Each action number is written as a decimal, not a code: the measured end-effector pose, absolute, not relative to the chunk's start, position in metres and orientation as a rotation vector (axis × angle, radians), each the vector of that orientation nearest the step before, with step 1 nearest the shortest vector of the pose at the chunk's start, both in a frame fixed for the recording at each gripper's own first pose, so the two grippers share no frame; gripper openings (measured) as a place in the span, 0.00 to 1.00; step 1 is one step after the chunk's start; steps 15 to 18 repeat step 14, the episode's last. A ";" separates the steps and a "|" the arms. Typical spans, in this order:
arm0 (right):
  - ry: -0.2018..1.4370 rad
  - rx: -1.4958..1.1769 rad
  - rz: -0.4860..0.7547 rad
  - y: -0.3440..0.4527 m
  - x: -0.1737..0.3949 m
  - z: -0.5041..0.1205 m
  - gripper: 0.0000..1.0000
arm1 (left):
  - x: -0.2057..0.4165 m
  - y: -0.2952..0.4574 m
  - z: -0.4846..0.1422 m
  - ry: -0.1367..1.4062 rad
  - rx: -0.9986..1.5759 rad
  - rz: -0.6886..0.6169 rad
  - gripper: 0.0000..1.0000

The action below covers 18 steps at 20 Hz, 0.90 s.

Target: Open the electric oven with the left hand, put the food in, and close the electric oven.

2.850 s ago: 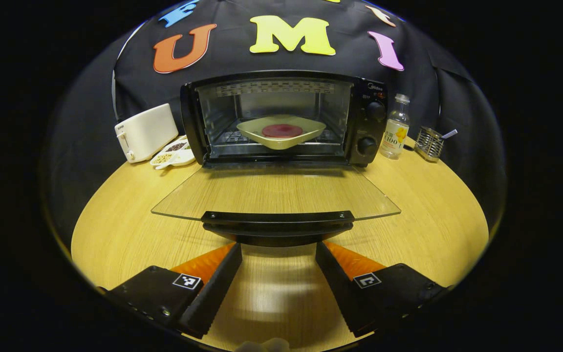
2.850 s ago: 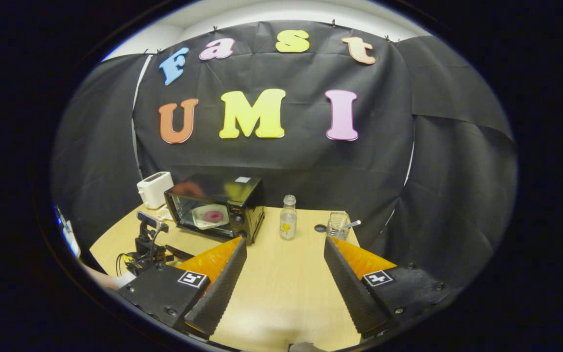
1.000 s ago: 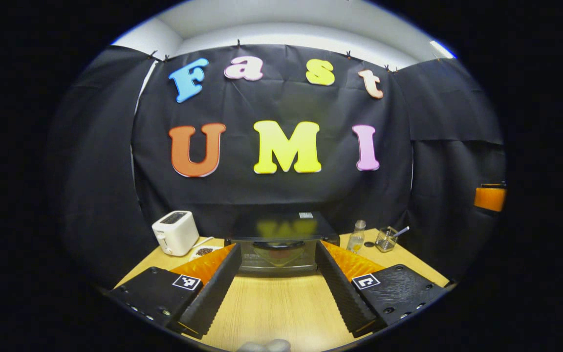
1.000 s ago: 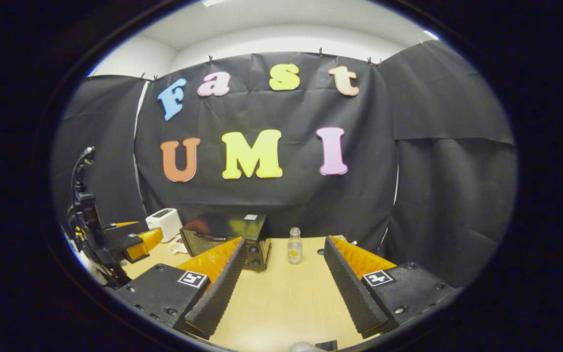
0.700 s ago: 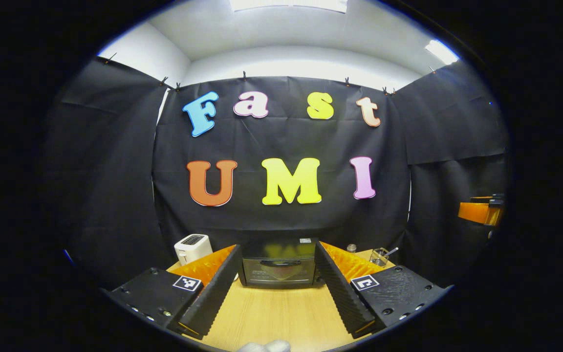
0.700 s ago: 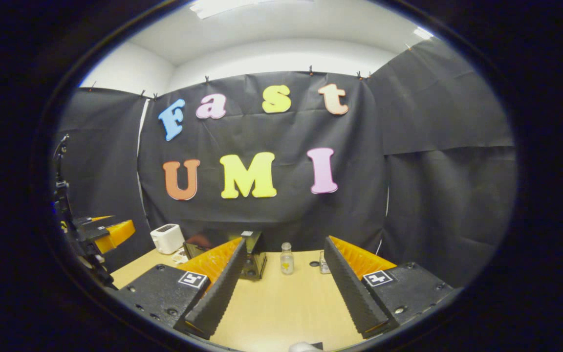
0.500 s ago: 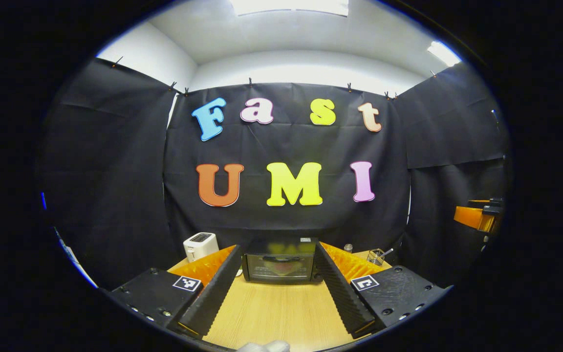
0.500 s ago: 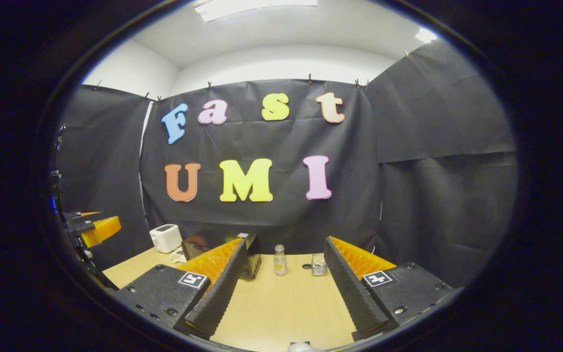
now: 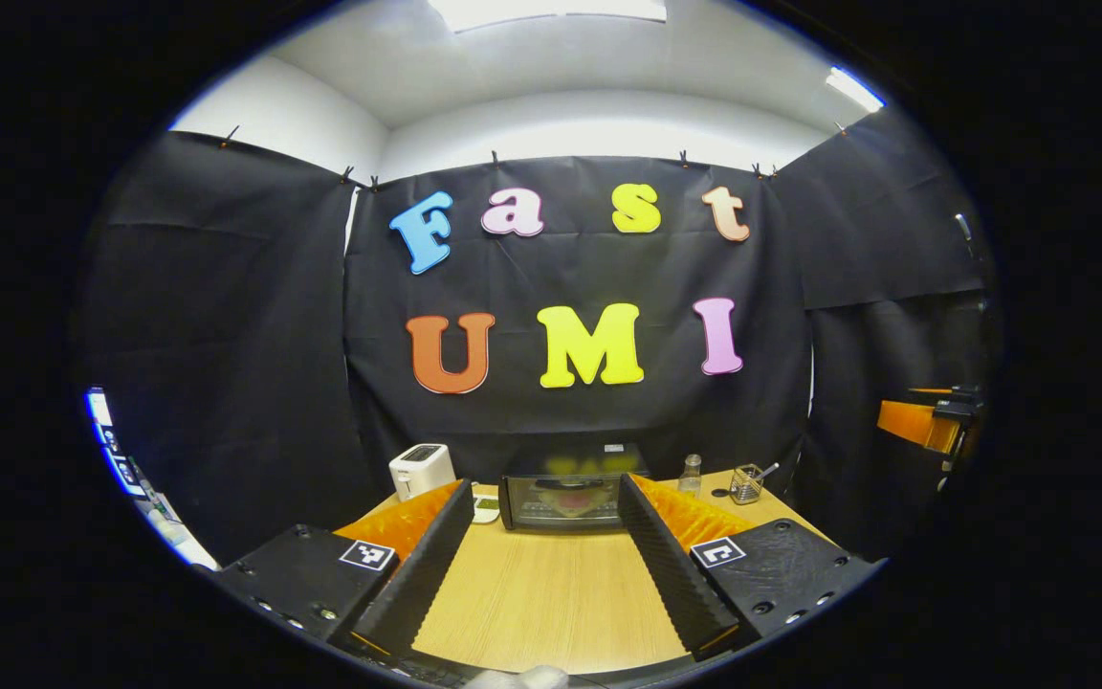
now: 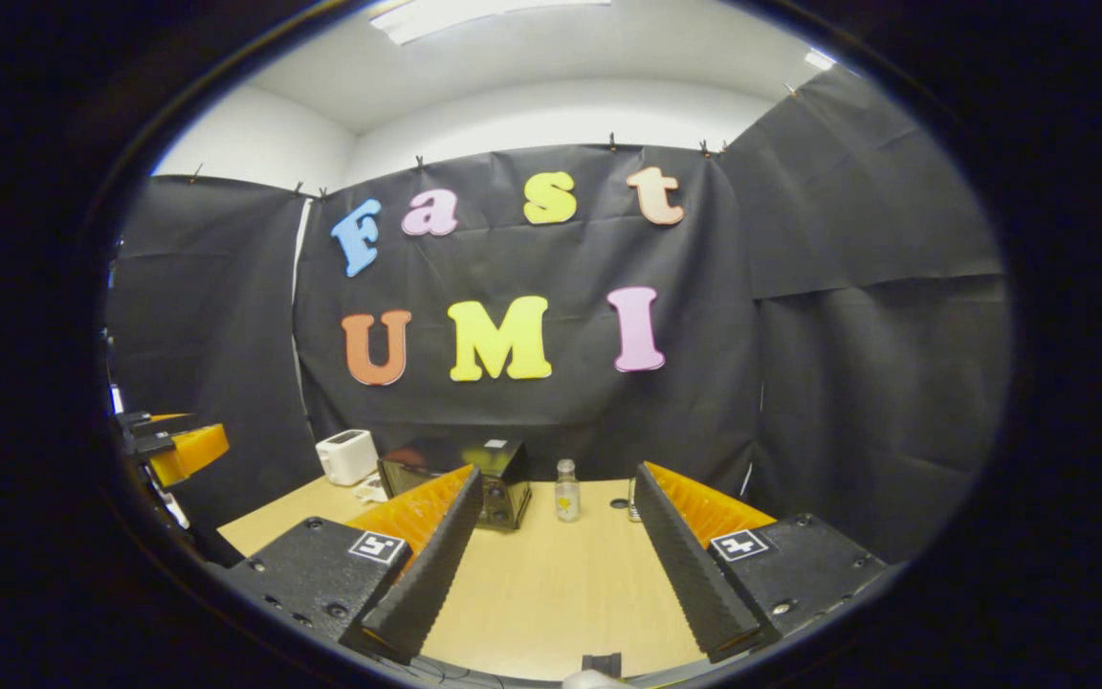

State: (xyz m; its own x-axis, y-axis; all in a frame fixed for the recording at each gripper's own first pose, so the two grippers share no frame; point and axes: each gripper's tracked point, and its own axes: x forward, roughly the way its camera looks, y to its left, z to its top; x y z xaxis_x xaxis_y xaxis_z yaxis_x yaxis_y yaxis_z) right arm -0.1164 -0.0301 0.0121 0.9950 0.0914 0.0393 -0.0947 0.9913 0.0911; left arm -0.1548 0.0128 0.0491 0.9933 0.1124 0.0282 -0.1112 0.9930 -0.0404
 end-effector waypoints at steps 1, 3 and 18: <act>-0.028 0.091 0.085 -0.029 -0.116 0.013 0.96 | -0.154 0.016 0.050 -0.019 -0.041 0.115 0.96; -0.056 0.077 0.096 -0.020 -0.117 0.023 0.96 | -0.151 0.019 0.051 -0.022 -0.043 0.108 0.96; -0.066 0.048 0.048 0.007 -0.104 0.036 0.96 | -0.128 0.028 0.064 -0.056 -0.051 0.027 0.96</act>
